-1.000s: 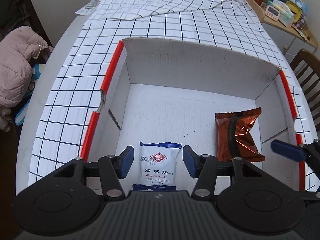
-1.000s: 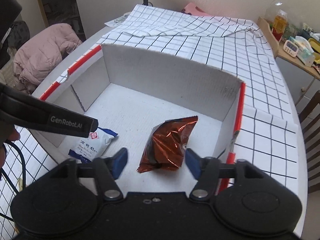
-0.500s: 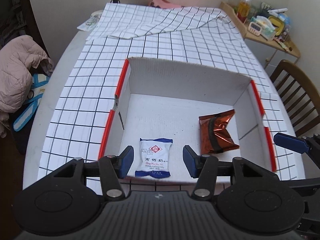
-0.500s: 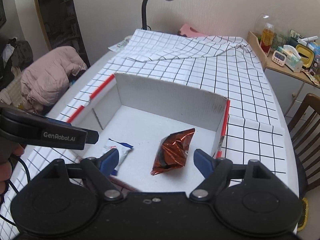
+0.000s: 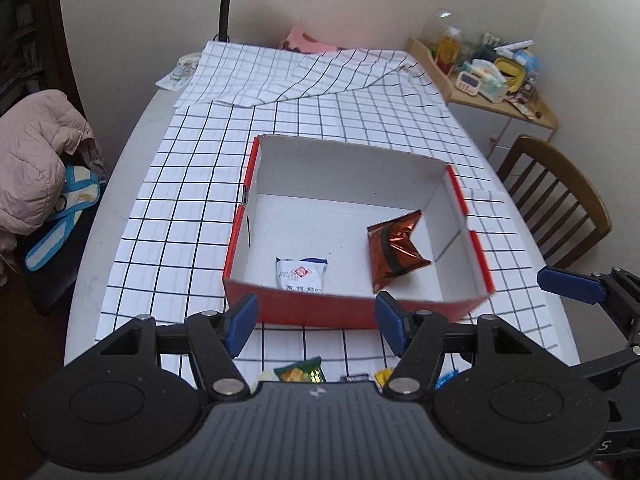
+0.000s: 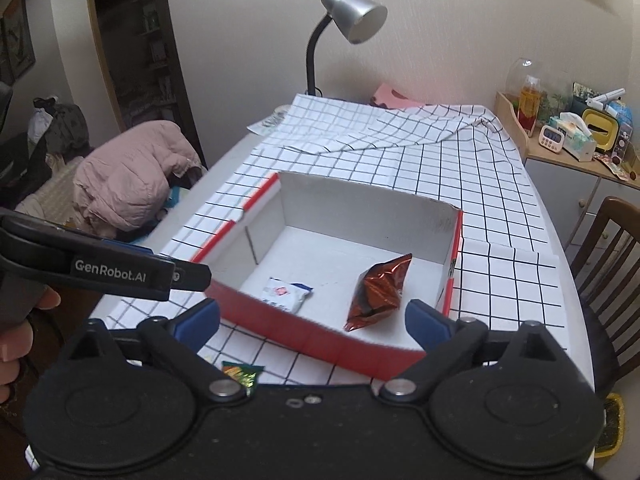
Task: Organize snacks
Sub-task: 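Withdraw both tools from the box back toward the snack pile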
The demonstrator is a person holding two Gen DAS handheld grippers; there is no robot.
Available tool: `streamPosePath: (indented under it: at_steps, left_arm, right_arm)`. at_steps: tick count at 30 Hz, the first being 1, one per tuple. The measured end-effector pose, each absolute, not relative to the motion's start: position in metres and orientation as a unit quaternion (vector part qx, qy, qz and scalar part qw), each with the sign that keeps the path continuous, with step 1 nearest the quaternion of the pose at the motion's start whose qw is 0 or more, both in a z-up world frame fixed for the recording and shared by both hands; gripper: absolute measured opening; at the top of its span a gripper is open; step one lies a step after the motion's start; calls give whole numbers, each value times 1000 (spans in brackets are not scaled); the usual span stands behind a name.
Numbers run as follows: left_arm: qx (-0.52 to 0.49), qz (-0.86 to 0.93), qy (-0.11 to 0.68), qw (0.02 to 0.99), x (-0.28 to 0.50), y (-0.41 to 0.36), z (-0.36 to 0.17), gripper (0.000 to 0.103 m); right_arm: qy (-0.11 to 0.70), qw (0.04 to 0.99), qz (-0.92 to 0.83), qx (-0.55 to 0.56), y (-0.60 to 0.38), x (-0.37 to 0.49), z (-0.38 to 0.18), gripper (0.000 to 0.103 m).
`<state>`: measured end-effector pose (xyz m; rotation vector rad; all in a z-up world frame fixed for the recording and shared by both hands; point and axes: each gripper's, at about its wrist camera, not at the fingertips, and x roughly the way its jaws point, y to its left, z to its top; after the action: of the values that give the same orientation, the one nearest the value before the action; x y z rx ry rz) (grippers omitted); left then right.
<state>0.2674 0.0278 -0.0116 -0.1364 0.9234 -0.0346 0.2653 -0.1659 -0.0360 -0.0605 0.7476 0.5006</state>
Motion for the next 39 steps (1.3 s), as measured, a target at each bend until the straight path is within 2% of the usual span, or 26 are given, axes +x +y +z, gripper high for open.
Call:
streamPosePath:
  at_steps: [4,9,11,16,22,39]
  left_arm:
    - [-70,-26,434,898,243,30,-5,73]
    - [-78,-31,428,900,216,37,-2,75]
    - [-84,-35,428,899,205,42,-3,82]
    - [-105,-35,432,895,180,55,-11,84]
    - [-121,-25,435,892,162,68,-24,97]
    - [-69,79,470,876,130,81,-104,97]
  right_arm:
    - [354,902,246,-26,-168,242,-31,102]
    - [353,902,249,-17,-171,216,-31,102]
    - [354,901,250,-13,-172,206,-31,102]
    - [360,899,251,-1,-177,186,-35,102]
    - [380,894,237,13,-176,165,-50,102]
    - [526,839,82,112,-152,163,-146,102]
